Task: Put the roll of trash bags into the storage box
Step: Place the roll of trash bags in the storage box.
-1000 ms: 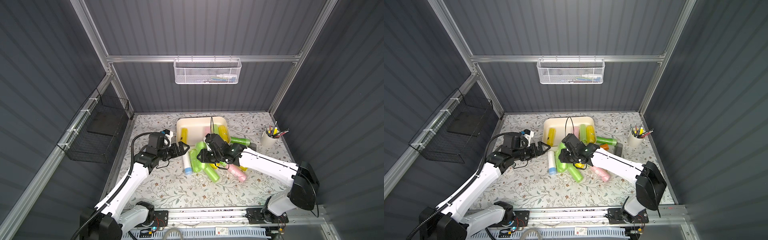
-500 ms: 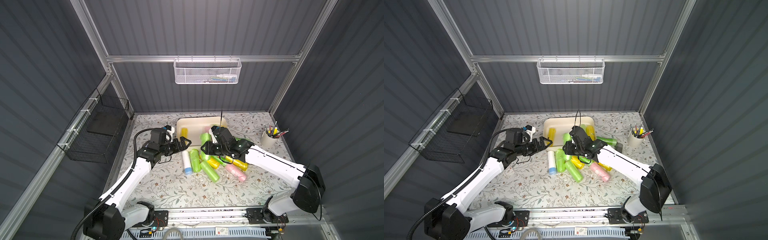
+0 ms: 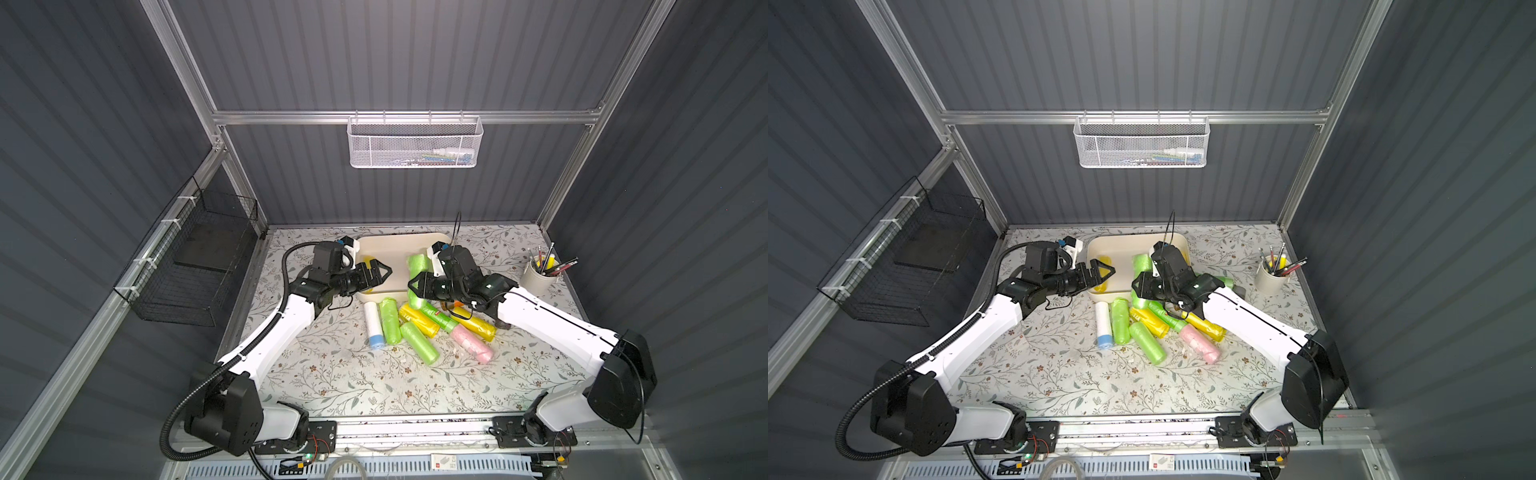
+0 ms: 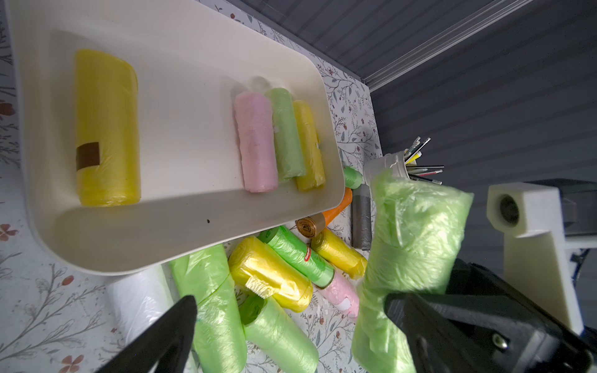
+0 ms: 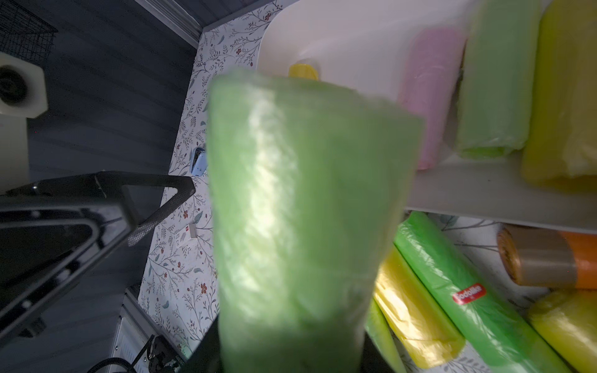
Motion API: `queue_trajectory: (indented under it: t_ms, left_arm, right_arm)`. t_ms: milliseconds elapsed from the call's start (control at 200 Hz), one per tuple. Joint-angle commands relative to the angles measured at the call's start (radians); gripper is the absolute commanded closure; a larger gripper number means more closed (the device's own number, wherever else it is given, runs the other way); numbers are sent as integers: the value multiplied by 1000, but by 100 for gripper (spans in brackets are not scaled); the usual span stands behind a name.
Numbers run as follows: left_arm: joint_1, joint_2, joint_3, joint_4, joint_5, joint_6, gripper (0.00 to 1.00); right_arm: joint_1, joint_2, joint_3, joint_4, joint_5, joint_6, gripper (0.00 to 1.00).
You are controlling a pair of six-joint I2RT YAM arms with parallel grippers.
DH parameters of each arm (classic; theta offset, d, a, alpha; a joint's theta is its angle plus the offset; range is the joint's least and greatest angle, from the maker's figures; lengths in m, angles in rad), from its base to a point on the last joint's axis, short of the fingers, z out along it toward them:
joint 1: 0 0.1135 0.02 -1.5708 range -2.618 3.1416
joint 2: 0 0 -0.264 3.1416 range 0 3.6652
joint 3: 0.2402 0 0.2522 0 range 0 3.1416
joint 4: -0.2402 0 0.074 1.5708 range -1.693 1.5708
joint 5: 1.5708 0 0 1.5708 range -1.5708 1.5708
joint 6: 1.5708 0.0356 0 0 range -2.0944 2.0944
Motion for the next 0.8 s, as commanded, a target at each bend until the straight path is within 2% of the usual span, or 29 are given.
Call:
queue_trajectory:
  t_ms: [0, 340, 605, 795]
  left_arm:
    - [-12, 22, 32, 70, 29, 1, 0]
    - [-13, 38, 16, 128, 24, -15, 0]
    - [-13, -44, -42, 132, -52, 4, 0]
    - [-13, -57, -56, 118, -45, 15, 0]
  right_arm:
    - [-23, -4, 26, 22, -16, -26, 63]
    - [-84, 81, 117, -5, -22, -39, 63]
    - [-122, 213, 226, -21, -80, -35, 64]
    - [-129, 293, 287, -18, -102, -21, 65]
